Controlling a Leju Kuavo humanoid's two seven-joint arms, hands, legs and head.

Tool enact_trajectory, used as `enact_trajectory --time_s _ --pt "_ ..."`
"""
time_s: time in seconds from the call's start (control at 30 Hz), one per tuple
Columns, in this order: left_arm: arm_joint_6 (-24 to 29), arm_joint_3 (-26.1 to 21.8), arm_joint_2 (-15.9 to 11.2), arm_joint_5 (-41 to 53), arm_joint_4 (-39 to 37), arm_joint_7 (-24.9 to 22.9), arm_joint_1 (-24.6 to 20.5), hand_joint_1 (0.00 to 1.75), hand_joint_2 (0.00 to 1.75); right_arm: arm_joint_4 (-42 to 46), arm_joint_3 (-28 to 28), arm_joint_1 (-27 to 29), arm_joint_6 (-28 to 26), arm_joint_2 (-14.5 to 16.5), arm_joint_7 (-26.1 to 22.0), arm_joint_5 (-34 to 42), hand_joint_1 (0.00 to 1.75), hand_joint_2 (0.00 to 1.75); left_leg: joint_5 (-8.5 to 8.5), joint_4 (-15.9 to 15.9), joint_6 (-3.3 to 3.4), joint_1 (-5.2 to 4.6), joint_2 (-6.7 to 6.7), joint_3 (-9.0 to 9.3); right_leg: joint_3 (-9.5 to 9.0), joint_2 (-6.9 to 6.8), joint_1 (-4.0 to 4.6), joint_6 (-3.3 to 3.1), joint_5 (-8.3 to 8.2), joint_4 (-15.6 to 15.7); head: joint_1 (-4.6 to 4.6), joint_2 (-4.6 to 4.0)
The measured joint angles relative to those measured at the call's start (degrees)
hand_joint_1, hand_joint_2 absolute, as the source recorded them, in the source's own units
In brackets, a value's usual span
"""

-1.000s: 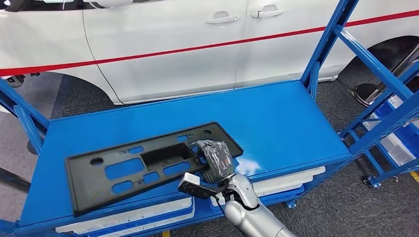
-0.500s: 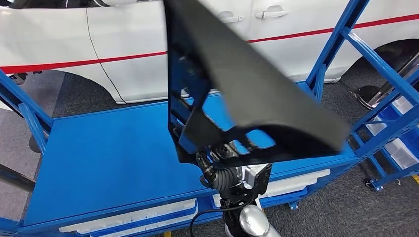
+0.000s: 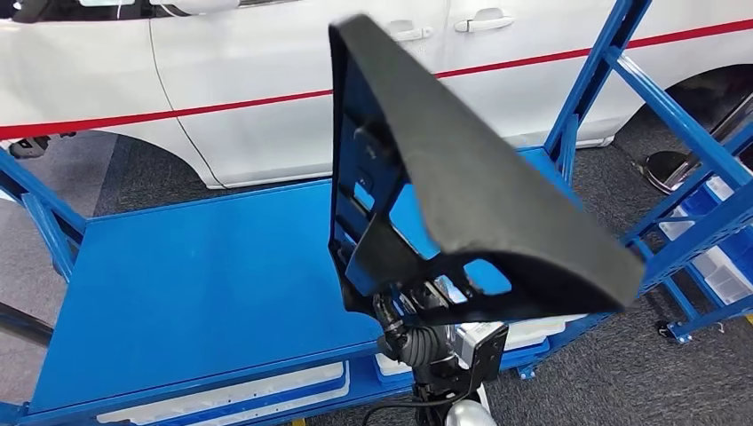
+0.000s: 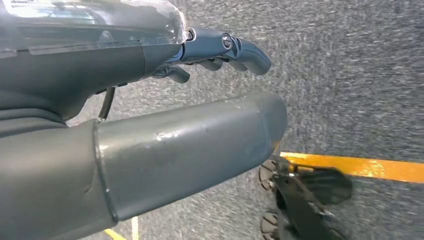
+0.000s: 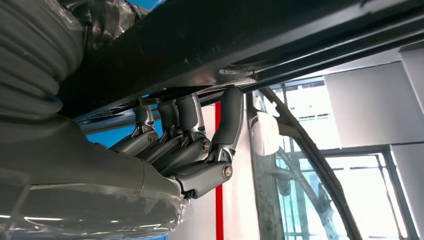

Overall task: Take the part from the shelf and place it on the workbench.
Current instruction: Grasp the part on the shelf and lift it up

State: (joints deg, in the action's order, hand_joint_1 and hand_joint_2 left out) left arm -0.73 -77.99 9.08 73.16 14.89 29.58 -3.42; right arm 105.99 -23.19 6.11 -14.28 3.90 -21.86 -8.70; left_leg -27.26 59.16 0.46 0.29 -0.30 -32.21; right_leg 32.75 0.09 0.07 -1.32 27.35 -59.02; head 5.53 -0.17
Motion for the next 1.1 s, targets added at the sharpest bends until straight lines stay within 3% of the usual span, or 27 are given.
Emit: enact_trajectory --time_s 0.1,0.17,0.27,0.3,0.33,0.37,0.43,0.5,0.63,0.67,0.73,0.8,0.83,0.87,0.9,0.97,1.0,1.03,1.1 --pt "0.1 -0.3 0.2 -0.2 0.0 -0.1 0.0 0.00 0.00 -0.2 0.0 1.2 0.0 0.0 -0.2 -0.7 1.75 1.75 0.22 -1.2 0.64 -0.06 0.01 0.30 0.11 -0.01 -0.11 0.89 -0.04 0.0 0.00 0.00" --pt "0.2 -0.4 0.4 -0.2 0.0 -0.1 0.0 0.00 0.00 -0.2 0.1 1.5 0.0 0.0 -0.2 -0.8 1.75 1.75 0.70 -1.9 1.34 0.27 0.16 0.55 0.81 -0.01 -0.15 1.53 1.46 -1.9 0.02 0.00" --pt "0.2 -0.8 0.6 -0.3 0.0 -0.2 0.0 0.00 0.00 -0.3 0.3 1.9 0.1 -0.1 -0.2 -0.8 1.75 1.75 0.90 -2.1 1.77 0.38 0.28 0.53 5.39 -0.02 -0.54 2.29 6.71 -11.9 0.02 0.00" --pt "0.2 -0.9 0.6 -0.5 0.0 -0.3 0.0 0.00 0.00 -0.4 0.4 2.2 0.2 -0.1 -0.3 -0.8 1.75 1.75 0.89 -2.1 1.77 0.38 0.29 0.51 6.68 -0.03 -0.73 2.52 7.50 -14.7 0.02 0.00" --pt "0.1 -1.1 0.6 -0.6 0.0 -0.3 0.0 0.00 0.00 -0.5 0.5 2.6 0.3 -0.1 -0.6 -1.0 1.75 1.75 0.89 -2.0 1.74 0.41 0.28 0.52 7.07 -0.04 -0.92 2.71 7.17 -15.5 0.02 0.00" --pt "0.0 -1.2 0.7 -0.7 0.0 -0.4 0.0 0.00 0.00 -0.6 0.6 3.0 0.3 -0.2 -1.2 -1.2 1.75 1.75 0.88 -1.8 1.67 0.45 0.25 0.53 6.31 -0.06 -1.12 2.86 5.76 -14.0 0.02 0.00" --pt "-0.2 -1.3 0.9 -0.8 0.0 -0.5 0.0 0.00 0.00 -0.7 0.7 3.7 0.4 -0.3 -2.7 -1.5 1.75 1.75 0.66 -1.2 1.28 0.54 0.13 0.44 2.67 -0.07 -1.42 2.93 2.11 -6.6 0.02 0.00" --pt "-0.3 -1.4 0.9 -0.8 0.0 -0.5 -0.1 0.00 0.00 -0.7 0.7 4.5 0.5 -0.3 -4.2 -1.4 1.75 1.75 0.38 -0.5 0.64 0.42 -0.01 0.05 0.46 0.05 -1.31 2.55 0.33 -1.5 0.01 0.00" --pt "-0.4 -1.5 1.0 -0.8 0.0 -0.7 -0.1 0.00 0.00 -0.6 1.0 5.9 0.4 -0.4 -5.8 -1.3 1.75 1.75 -0.09 0.1 -0.70 0.59 -0.02 -0.46 0.78 0.13 -1.03 0.95 -0.37 -0.7 0.01 0.00" --pt "-0.4 -1.6 1.0 -0.9 0.0 -0.8 -0.1 0.00 0.00 -0.5 1.1 5.9 0.4 -0.4 -6.0 -1.5 1.75 1.75 -1.27 1.2 -0.96 0.68 0.00 -0.86 0.94 0.04 -1.12 0.44 -0.70 -0.4 0.01 0.00" --pt "-0.4 -1.6 1.1 -1.0 0.0 -0.8 -0.1 0.00 0.00 -0.4 1.1 6.0 0.4 -0.4 -6.2 -2.1 1.75 1.75 -5.65 6.7 -1.32 0.78 0.03 -2.77 1.56 -0.14 -1.10 -0.23 -1.33 -0.2 0.00 0.00" --pt "-0.4 -1.6 1.1 -1.0 0.0 -0.9 -0.2 0.00 0.00 -0.4 1.1 6.2 0.4 -0.4 -6.2 -2.4 1.75 1.75 -9.58 13.4 -1.51 0.82 0.04 -4.74 2.52 -0.24 -0.88 -0.45 -1.97 -0.3 0.00 0.00" --pt "-0.4 -1.6 1.1 -1.1 0.0 -0.9 -0.2 0.00 0.00 -0.4 1.2 6.3 0.4 -0.4 -6.1 -2.5 1.75 1.75 -10.19 14.8 -1.50 0.82 0.04 -4.72 3.04 -0.27 -0.78 -0.47 -2.31 -0.4 0.00 0.00" --pt "-0.4 -1.6 1.1 -1.1 0.0 -0.9 -0.2 0.00 0.00 -0.4 1.2 6.3 0.4 -0.4 -6.1 -2.6 1.75 1.75 -9.70 13.9 -1.40 0.81 0.04 -3.58 3.58 -0.27 -0.70 -0.43 -2.66 -0.5 0.00 0.00" --pt "-0.4 -1.6 1.1 -1.1 0.0 -1.0 -0.2 0.00 0.00 -0.4 1.2 6.3 0.4 -0.4 -6.2 -2.7 1.75 1.75 -8.37 11.0 -1.20 0.79 0.04 -1.39 4.07 -0.24 -0.64 -0.34 -3.01 -0.6 -0.01 0.00" --pt "-0.4 -1.7 1.1 -1.2 0.0 -1.1 -0.4 0.00 0.00 -0.2 1.2 6.4 0.3 -0.3 -6.3 -3.0 1.75 1.75 -5.76 2.5 -0.57 0.56 0.05 4.07 4.76 -0.23 -0.50 0.05 -3.74 -0.9 -0.01 0.00" --pt "-0.4 -1.7 1.1 -1.2 -0.1 -1.1 -0.6 0.00 0.00 -0.1 1.2 6.4 0.3 -0.3 -6.4 -3.3 1.75 1.75 -5.02 -0.5 -0.29 0.37 0.04 5.72 4.93 -0.27 -0.48 0.37 -4.11 -0.9 -0.01 0.00" --pt "-0.4 -1.7 1.1 -1.3 -0.1 -1.2 -0.7 0.00 0.00 0.1 1.2 6.4 0.3 -0.3 -6.5 -3.5 1.75 1.75 -4.72 -2.0 -0.06 0.15 0.03 6.45 5.00 -0.34 -0.50 0.73 -4.48 -0.9 0.00 0.00" --pt "-0.4 -1.7 1.1 -1.3 -0.1 -1.2 -0.7 0.00 0.00 0.3 1.3 6.4 0.2 -0.3 -6.8 -3.8 1.75 1.75 -3.90 -2.3 0.38 -0.05 -0.01 6.04 5.03 -0.38 -0.60 1.50 -5.34 -0.6 0.02 0.00"
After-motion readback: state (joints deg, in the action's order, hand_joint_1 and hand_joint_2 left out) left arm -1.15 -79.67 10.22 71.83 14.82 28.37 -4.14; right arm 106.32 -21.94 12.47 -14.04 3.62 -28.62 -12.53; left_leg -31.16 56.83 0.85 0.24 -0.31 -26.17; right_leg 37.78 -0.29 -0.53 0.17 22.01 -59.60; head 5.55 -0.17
